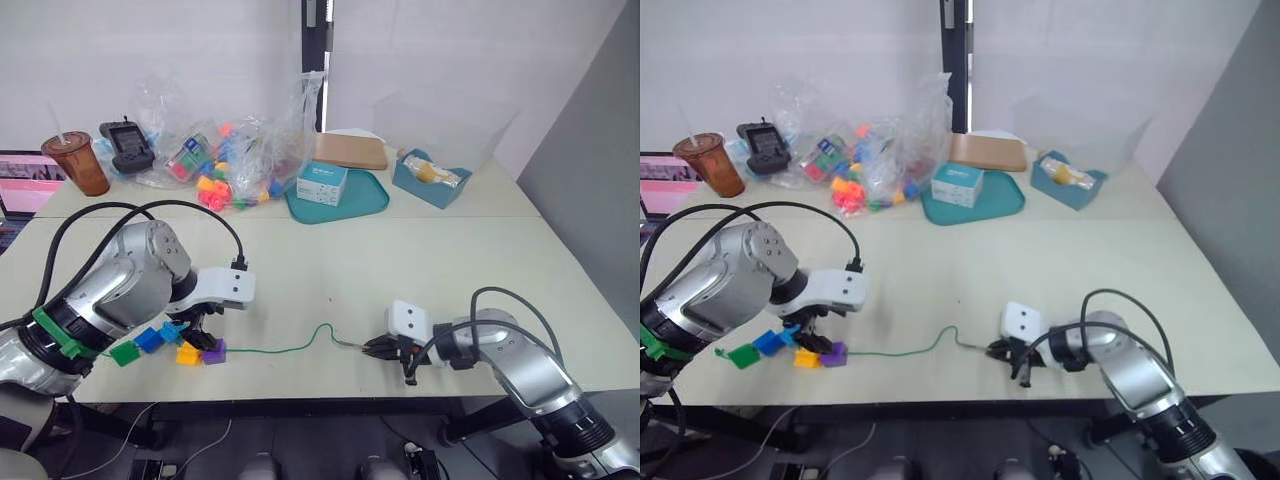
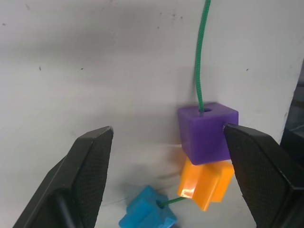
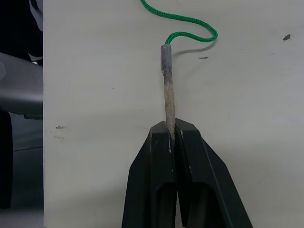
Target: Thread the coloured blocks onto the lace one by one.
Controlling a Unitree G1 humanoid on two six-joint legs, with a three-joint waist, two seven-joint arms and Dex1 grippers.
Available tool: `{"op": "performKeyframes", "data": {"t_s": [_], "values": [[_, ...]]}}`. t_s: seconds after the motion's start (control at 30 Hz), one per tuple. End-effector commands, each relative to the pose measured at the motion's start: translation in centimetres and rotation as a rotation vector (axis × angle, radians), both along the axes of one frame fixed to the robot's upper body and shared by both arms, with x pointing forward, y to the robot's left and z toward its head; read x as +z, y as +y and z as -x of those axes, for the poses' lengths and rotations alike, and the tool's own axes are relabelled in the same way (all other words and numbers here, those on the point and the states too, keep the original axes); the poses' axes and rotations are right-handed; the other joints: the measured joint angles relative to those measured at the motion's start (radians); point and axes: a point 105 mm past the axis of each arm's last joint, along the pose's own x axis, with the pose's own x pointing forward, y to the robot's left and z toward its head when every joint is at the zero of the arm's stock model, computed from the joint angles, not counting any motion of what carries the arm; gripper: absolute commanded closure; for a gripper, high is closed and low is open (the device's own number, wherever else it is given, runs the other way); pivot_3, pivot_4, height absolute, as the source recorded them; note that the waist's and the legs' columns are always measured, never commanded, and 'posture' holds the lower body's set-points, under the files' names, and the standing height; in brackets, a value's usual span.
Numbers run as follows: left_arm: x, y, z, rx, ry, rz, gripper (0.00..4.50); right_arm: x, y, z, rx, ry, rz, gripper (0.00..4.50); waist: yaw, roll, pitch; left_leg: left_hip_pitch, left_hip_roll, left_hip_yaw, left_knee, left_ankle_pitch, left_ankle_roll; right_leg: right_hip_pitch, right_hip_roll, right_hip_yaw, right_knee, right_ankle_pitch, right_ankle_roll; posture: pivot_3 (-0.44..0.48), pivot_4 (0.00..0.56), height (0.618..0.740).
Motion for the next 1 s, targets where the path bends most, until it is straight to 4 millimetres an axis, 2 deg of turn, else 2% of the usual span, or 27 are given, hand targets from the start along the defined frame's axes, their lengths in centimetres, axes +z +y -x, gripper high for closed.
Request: {"op": "performKeyframes", "data": {"t_s": [0.03, 0.17, 0.3, 0.47, 0.57, 0.83, 1.0], "values": [[-1.3, 0.0, 0.6, 0.014, 0.006, -0.024, 0.62, 0.1, 0.0, 0.3, -0.005, 0.0, -0.007, 4.5, 0.001, 0.001, 0.0, 0.0, 0.0, 0.0, 0.0, 0.0, 0.0, 0.0, 0.0, 0.0, 0.0, 0.0, 0.0, 0.0, 0.15, 0.74], [-1.6, -0.1, 0.7, 0.039, 0.002, -0.003, 0.62, 0.0, -0.2, 0.3, -0.014, 0.005, -0.002, 4.5, 0.002, 0.001, -0.001, 0.002, 0.0, 0.0, 0.0, 0.0, 0.0, 0.001, 0.0, 0.0, 0.002, 0.0, 0.0, 0.0, 0.15, 0.74], [-0.2, -0.6, 0.2, 0.046, -0.032, 0.027, 0.62, -0.2, -0.2, 0.4, -0.016, 0.014, -0.006, 4.5, 0.003, -0.001, 0.0, 0.001, 0.0, -0.001, 0.001, 0.001, -0.001, 0.0, 0.0, 0.0, 0.004, 0.0, 0.0, 0.0, 0.15, 0.74], [1.3, -0.2, -0.5, 0.061, -0.083, 0.027, 0.62, -0.2, 0.2, 0.1, -0.007, 0.014, -0.012, 4.5, 0.002, -0.001, 0.0, 0.001, 0.0, -0.001, 0.002, 0.001, -0.001, 0.0, 0.0, 0.0, 0.004, 0.0, 0.0, 0.0, 0.15, 0.74], [1.7, -0.7, 0.5, 0.054, -0.037, 0.06, 0.62, -0.3, 0.2, 0.0, -0.004, 0.014, -0.009, 4.5, 0.0, -0.001, 0.0, 0.001, 0.0, -0.001, 0.002, 0.001, -0.001, 0.0, 0.0, 0.0, 0.004, 0.0, 0.0, 0.0, 0.15, 0.74], [0.1, 0.0, 1.9, 0.075, 0.009, 0.035, 0.62, -0.2, 0.5, 0.1, 0.003, 0.016, -0.014, 4.5, 0.0, -0.001, 0.0, 0.001, 0.0, -0.001, 0.002, 0.001, -0.001, -0.001, 0.0, 0.0, 0.005, 0.0, 0.0, 0.0, 0.15, 0.74], [-1.7, 0.9, 1.8, 0.091, 0.01, 0.007, 0.62, -0.2, 0.4, 0.3, -0.004, 0.021, -0.019, 4.5, 0.001, -0.001, 0.0, 0.001, 0.0, -0.001, 0.002, 0.001, -0.001, -0.001, 0.0, 0.0, 0.005, 0.0, -0.001, 0.0, 0.15, 0.74]]}}
